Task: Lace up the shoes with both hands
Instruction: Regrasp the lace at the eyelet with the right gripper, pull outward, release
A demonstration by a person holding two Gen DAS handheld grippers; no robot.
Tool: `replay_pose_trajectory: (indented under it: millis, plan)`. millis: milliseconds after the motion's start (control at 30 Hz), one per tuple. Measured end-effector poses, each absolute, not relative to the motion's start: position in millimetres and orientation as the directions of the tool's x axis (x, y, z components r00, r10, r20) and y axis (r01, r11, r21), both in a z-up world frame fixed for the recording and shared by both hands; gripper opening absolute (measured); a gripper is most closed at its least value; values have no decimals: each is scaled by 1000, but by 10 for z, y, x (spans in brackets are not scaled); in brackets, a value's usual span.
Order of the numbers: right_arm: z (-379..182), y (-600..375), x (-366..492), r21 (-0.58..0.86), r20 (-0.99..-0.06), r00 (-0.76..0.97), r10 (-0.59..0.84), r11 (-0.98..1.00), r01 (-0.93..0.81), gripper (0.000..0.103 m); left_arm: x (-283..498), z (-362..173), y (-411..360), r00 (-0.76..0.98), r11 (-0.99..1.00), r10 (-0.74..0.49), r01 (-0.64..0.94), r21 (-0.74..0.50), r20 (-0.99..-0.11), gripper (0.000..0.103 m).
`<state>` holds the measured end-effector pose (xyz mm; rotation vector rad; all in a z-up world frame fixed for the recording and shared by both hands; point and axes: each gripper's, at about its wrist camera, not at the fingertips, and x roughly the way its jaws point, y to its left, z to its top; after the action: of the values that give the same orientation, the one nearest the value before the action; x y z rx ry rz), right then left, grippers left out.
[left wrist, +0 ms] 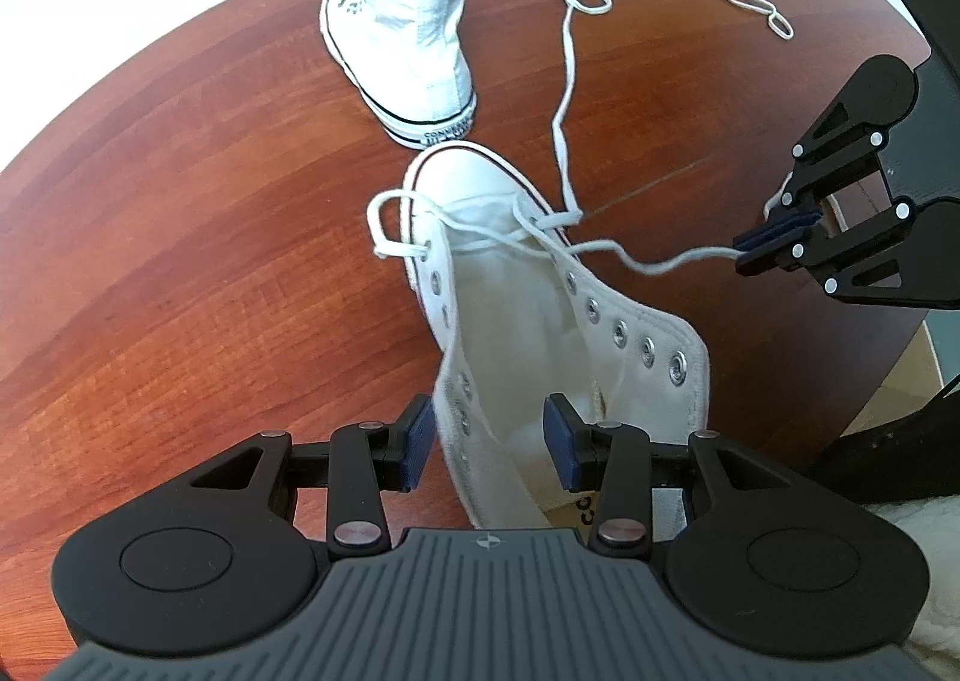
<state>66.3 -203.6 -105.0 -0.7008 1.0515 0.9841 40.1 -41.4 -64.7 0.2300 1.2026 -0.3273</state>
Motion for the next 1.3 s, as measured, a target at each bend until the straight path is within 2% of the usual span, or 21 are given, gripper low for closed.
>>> replay_pose_trajectory:
  millis: [167, 433, 700, 833, 867, 900, 1300]
  plan:
    - [-1009, -1906, 709, -34, -923, 179, 342, 390, -920, 25, 416, -630, -367, 328, 935, -116, 354, 8, -938, 43]
    - [-959, -1611, 778, -21, -900, 165, 403, 338, -941, 24, 407, -594, -394, 340, 928, -115, 372, 21, -933, 43]
    - [-982, -1346, 833, -20, -891, 149, 429, 290, -957, 19, 396, -534, -423, 354, 917, -122, 398, 31, -927, 43]
    - [-1023, -1268, 861, -13, -895, 138, 424, 284, -959, 12, 387, -570, -419, 343, 915, -121, 403, 30, -932, 43]
    - [-1031, -1262, 866, -12, -896, 137, 422, 285, -958, 3, 385, -582, -416, 339, 914, -120, 404, 29, -933, 43]
    - [-1038, -1256, 871, -11, -897, 136, 420, 286, -958, 2, 379, -606, -411, 334, 914, -116, 404, 31, -935, 43]
    - [-1035, -1410, 789, -20, -910, 160, 384, 342, -939, 1, 348, -745, -399, 318, 914, -81, 401, 56, -945, 43]
